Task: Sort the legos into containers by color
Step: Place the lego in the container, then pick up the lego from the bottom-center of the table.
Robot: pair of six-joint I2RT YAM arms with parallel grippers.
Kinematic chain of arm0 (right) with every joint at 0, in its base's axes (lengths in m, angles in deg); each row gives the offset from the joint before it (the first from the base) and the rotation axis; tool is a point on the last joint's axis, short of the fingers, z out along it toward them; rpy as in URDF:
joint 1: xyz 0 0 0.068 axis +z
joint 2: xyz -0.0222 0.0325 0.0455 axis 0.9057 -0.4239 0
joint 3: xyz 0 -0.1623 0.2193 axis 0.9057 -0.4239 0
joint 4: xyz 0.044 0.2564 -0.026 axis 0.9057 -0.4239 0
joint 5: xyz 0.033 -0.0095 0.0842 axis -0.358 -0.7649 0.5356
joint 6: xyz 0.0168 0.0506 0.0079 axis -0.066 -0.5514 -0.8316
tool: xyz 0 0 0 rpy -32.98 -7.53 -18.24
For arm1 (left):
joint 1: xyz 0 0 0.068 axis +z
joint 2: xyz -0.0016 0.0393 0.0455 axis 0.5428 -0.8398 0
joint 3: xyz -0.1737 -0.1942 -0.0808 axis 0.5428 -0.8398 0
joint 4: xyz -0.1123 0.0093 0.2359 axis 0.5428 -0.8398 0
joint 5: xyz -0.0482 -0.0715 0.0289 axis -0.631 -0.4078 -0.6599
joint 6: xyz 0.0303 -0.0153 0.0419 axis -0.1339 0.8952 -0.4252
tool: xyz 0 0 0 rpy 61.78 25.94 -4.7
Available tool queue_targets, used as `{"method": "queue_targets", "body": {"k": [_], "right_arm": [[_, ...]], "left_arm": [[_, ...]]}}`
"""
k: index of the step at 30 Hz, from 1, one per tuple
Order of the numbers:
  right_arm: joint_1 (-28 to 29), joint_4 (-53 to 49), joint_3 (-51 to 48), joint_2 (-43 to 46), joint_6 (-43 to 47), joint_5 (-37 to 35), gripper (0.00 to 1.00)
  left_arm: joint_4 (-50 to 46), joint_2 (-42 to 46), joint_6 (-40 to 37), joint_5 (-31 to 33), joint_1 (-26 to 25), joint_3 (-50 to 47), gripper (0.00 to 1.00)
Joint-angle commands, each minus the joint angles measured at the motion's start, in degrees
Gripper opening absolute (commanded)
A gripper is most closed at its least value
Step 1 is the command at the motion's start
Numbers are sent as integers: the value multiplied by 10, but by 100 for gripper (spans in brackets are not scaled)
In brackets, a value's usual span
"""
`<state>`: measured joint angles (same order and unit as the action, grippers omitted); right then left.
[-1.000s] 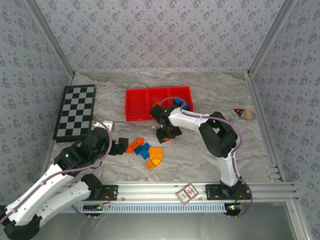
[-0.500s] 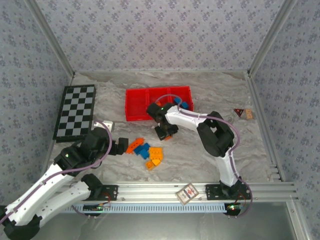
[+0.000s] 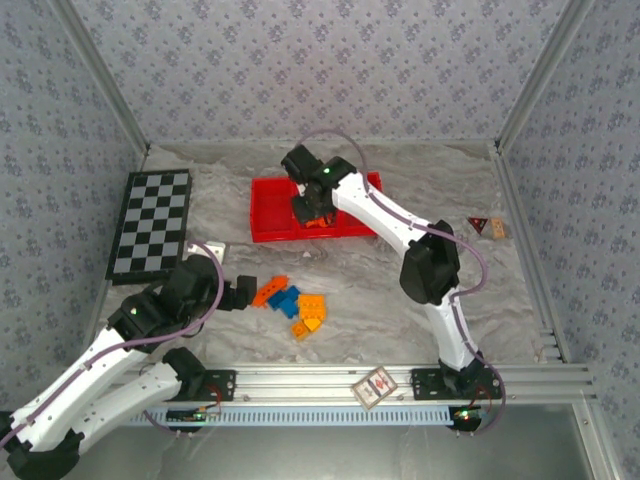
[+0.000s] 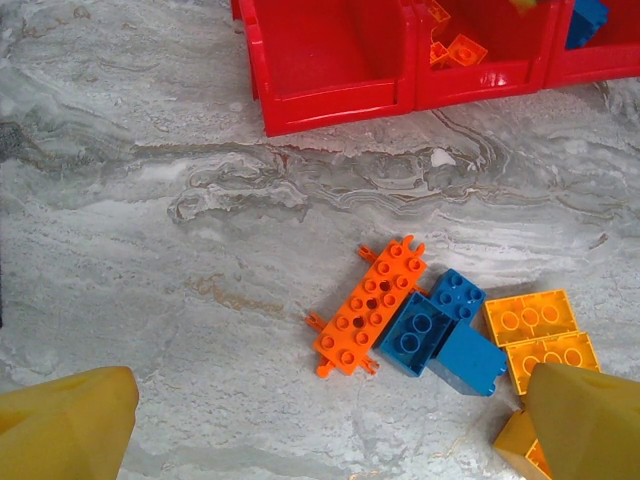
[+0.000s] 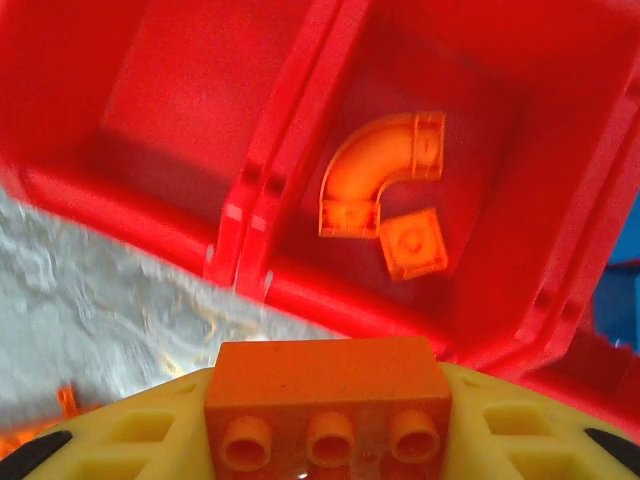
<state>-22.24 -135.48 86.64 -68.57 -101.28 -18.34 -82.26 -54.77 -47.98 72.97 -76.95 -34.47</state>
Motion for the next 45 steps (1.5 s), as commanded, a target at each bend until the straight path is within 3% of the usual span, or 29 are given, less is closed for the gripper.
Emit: {"method": "queue_targets", "body": {"k": [1,11,19,26,29,37,41,45], "right_arm": [[-16,-33,64,-54,15,5,46],[-61,15,141,-127,28,63,46],[-70,40,141,-140,38,69,70],[-67,41,103,-95,47,70,73],[-65,62,29,-33,54,79,73],[-62,152,-292,187,70,166,73],[-54,159,-392,245,113,209,72],[-26,153,-467,284,100,186,71]], "left_arm": [[-4,7,4,10,-7,0,100],[-2,6,3,12,-8,-1,100],[2,1,0,10,-8,-4,100],[2,-22,-1,6,-8,-4,100],[1,-37,0,7,-9,-3,100],[21,-69,10,5,-14,-19,99],[20,-72,11,6,-14,-14,100],[-6,-39,23,18,-15,-2,100]]}}
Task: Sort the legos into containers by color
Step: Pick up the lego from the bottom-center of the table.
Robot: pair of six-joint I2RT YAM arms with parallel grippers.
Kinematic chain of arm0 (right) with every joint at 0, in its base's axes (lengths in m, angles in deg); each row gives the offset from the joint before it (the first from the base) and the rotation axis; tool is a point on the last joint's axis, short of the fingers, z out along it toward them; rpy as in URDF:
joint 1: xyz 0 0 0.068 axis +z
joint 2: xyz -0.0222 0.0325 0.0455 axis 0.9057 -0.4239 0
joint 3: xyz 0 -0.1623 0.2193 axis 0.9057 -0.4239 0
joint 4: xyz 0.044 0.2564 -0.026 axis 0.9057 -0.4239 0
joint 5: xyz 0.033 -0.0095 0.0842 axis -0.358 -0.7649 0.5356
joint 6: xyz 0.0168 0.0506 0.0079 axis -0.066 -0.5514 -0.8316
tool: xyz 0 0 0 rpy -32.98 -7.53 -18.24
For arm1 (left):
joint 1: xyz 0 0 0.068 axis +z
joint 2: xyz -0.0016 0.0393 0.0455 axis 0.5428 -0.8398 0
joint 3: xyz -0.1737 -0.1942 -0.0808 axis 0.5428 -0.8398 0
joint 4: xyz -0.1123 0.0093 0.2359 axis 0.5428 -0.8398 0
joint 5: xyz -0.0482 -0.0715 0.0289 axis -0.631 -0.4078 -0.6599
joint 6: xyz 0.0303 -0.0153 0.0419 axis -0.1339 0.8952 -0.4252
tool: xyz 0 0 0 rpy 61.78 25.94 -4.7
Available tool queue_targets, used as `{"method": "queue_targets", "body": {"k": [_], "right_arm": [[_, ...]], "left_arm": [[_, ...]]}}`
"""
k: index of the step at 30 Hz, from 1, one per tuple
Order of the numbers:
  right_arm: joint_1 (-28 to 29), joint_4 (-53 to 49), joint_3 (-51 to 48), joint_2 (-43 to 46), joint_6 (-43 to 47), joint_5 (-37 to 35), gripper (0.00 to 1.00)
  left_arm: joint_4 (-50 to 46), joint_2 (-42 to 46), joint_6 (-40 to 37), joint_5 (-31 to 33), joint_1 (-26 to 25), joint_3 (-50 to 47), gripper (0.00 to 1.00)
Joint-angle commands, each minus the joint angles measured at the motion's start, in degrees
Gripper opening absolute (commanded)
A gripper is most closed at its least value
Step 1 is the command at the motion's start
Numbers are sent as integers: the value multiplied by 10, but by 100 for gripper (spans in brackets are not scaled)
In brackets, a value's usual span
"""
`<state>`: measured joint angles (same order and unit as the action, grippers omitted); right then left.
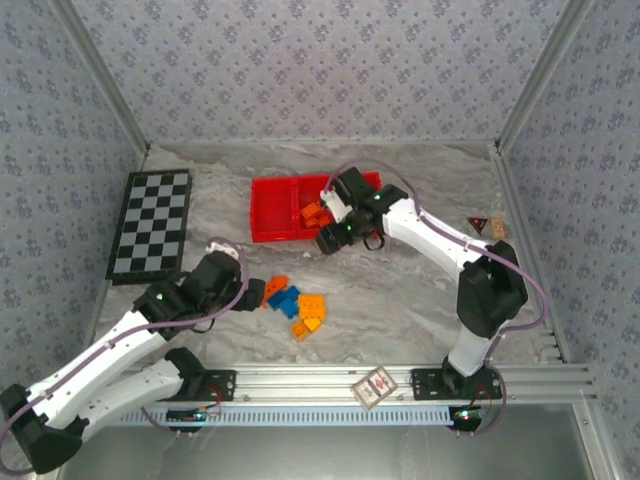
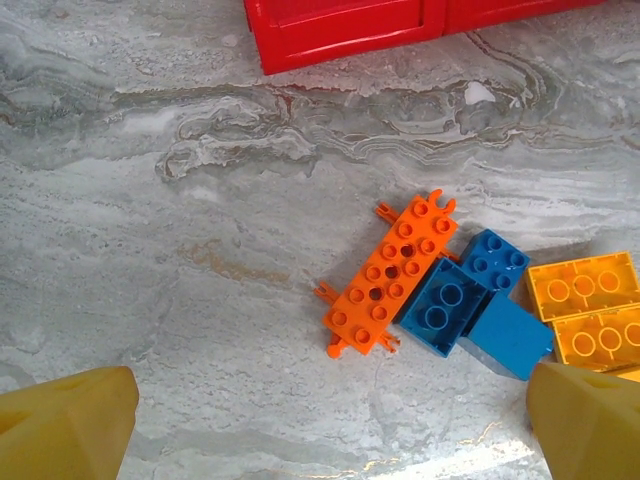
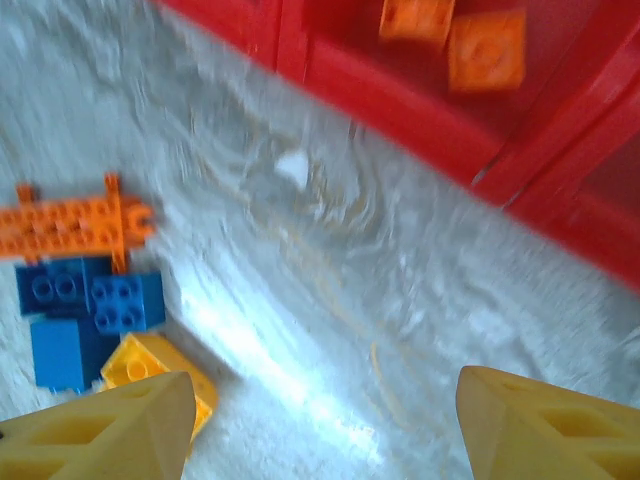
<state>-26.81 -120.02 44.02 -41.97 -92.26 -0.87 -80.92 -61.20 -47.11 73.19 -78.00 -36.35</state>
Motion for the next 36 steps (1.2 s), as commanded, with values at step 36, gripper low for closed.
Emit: {"method": "queue_targets", "body": {"k": [36], "right_arm": [[378,-194,142,-192,-365,-162,77]], "left_arm": [[-173,254,129,28,-4,69,100]]}}
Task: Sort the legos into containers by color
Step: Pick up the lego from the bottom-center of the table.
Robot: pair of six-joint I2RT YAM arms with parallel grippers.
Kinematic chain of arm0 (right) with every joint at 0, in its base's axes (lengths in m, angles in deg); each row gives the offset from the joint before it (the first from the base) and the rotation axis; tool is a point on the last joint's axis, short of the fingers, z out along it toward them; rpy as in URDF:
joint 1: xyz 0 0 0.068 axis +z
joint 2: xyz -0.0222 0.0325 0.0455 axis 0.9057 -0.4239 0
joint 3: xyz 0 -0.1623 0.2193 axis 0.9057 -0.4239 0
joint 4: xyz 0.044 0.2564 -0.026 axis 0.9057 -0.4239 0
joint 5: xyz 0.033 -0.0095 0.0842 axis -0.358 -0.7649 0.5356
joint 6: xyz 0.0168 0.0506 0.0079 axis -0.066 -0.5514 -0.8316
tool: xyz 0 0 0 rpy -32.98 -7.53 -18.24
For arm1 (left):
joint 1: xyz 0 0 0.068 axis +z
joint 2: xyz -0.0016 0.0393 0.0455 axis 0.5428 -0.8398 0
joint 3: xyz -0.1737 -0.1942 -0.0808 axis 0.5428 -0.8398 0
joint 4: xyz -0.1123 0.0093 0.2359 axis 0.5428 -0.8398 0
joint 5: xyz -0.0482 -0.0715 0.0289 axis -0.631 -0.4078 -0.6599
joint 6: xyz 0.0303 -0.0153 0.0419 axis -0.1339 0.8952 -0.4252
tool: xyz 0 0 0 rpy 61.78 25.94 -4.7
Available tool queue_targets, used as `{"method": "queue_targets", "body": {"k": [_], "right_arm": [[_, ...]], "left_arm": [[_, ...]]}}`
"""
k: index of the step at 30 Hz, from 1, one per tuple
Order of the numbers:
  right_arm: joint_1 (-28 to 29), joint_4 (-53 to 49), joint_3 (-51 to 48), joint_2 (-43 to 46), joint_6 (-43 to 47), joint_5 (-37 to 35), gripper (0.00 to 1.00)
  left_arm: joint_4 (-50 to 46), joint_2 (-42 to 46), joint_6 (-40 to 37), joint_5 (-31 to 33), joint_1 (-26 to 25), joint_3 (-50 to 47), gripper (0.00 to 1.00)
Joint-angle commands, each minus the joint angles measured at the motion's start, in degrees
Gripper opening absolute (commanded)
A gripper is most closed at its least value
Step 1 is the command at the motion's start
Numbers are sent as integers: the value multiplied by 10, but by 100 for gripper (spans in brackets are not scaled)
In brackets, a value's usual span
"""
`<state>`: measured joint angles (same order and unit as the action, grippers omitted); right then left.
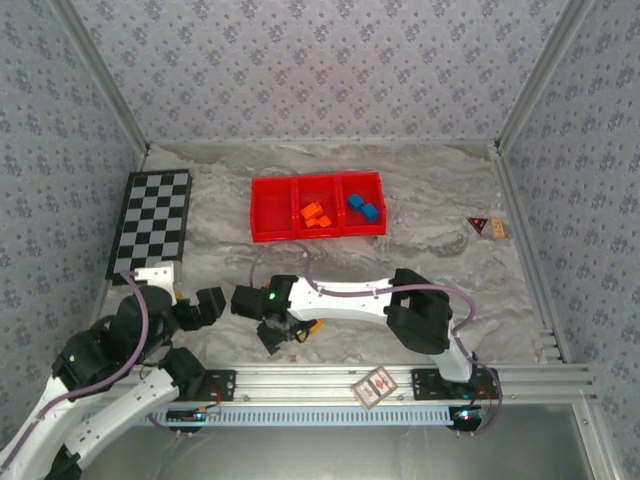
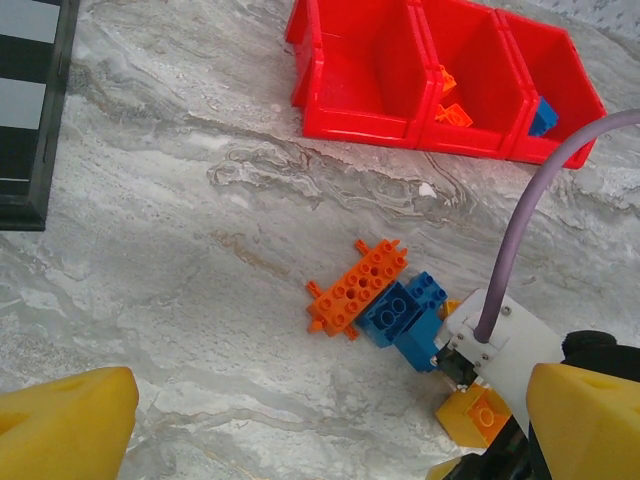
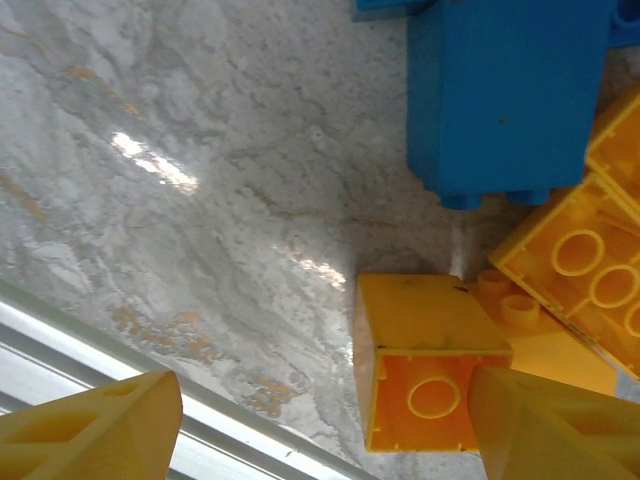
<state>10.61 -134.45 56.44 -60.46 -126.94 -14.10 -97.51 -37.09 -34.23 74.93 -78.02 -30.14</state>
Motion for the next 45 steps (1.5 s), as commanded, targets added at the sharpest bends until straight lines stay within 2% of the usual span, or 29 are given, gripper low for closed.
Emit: {"method": "queue_targets", "body": {"k": [1,8,15,34,45], "right_arm": [[4,-53,18,-5,-20,-32,77],[8,-77,29,-5,-27,-66,77],[7,-75,28,-21,-23,-66,77],[7,-33,50,-62,8,-31,63],[13,-56,68,-75,16,-51,55]], "left_arm": [[-7,18,2,12,-4,6,100],[2,47,5,21,-5,-2,100],[15,48,6,13,-5,-12,100],[18,68,7,19,-4,-16,100],[19,75,7,22,-5,-18,100]]}}
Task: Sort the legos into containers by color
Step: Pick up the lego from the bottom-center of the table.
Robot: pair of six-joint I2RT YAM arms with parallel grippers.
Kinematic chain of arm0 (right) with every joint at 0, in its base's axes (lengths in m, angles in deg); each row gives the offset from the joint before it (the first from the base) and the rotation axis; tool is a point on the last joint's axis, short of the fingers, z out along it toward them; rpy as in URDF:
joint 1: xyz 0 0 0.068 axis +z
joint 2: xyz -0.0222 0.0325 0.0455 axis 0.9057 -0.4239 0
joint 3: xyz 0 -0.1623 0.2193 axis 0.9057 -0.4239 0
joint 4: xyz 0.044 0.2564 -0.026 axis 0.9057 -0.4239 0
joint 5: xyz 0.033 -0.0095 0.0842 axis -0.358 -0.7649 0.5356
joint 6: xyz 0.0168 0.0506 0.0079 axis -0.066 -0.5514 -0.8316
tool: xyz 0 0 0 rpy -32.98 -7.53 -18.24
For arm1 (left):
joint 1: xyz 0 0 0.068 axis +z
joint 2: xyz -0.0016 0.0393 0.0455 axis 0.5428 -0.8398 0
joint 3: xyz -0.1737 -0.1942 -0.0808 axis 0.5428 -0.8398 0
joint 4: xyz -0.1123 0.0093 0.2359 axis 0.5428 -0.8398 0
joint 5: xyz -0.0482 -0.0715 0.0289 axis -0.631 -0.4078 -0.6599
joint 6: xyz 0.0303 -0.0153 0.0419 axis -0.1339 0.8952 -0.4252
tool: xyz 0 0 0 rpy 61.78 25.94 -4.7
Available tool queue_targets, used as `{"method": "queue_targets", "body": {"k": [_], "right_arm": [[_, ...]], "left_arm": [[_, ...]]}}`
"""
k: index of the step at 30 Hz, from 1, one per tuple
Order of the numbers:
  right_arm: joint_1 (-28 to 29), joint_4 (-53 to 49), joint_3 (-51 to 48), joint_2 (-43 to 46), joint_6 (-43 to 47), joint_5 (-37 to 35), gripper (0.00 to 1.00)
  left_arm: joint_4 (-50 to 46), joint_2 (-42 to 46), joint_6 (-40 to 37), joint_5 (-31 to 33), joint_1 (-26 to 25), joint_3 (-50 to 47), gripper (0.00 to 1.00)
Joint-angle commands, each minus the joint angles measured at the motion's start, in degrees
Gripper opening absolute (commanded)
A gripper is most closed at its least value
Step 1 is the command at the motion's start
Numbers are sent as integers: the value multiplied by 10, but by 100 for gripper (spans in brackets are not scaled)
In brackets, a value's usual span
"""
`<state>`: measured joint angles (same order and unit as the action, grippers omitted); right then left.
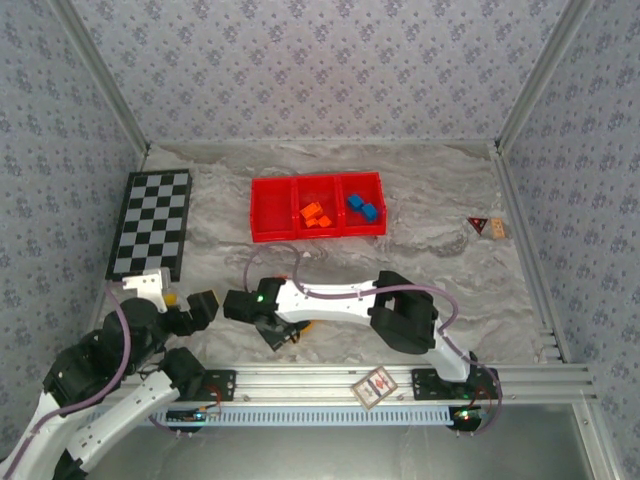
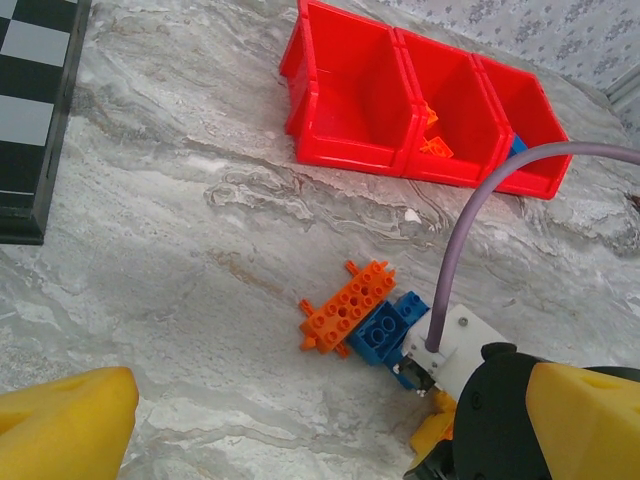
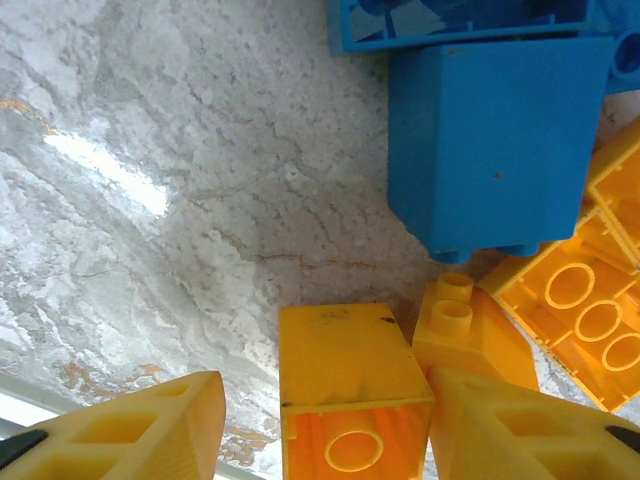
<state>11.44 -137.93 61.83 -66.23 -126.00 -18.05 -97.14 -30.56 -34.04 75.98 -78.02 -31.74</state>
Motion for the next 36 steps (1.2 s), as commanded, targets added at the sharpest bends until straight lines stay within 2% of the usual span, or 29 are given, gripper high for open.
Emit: {"method": "queue_targets", "body": {"k": [1,13,18,22,24,28,36], "right_arm": [[5,-22,15,-19,7,-12,54],[0,-53,32,-1,26,-43,44],[-30,-26,17,39,46,-39,41],[-64,19,-5,67,59,3,38],[-71,23,-7,72,62,5,34],[-76,27,-10,78,70,11,34],[-135,33,63,82,122,-10,34]], "left_arm": [[16,11,5,12,-4,-2,100],[19,25,6,18,-5,-5,100],[21,26,6,17,-5,-5,100],[22,26,5,18,-5,-7,100],[22,26,6,17,-4,-6,100],[23,27,6,20,-5,-9,100],[27,26,4,21,-5,-11,100]]}}
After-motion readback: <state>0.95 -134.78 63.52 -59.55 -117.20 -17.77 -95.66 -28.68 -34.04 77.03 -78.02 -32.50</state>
